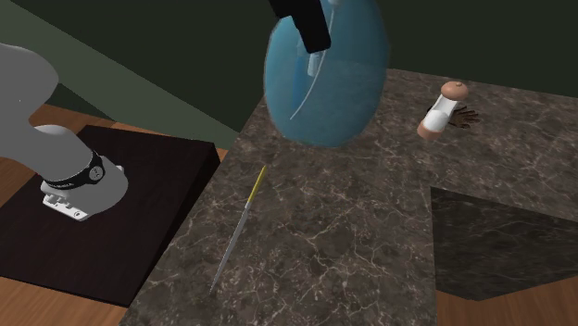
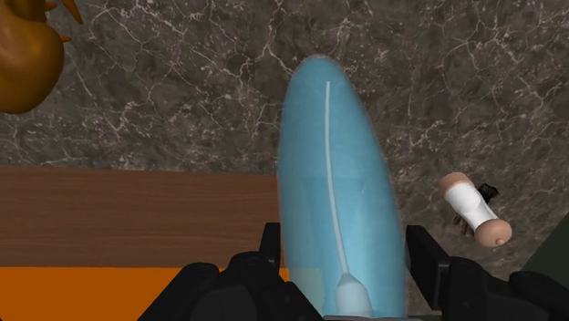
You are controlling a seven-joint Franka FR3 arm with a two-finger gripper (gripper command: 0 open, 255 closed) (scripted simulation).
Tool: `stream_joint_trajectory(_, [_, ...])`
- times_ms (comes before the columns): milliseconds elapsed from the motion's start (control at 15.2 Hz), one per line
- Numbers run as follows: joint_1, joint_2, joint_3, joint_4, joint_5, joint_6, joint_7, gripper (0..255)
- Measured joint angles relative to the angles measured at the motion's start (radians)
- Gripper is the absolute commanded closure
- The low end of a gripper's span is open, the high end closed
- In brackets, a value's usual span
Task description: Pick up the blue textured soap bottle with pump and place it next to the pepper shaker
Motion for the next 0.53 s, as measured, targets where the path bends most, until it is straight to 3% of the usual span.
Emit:
stream_joint_trajectory(198, [-0.001,0.011,-0.002,0.05,0.001,-0.04,0.0,255])
stream_joint_trajectory(528, [0.034,0.013,0.056,0.029,-0.026,-0.009,0.098,255])
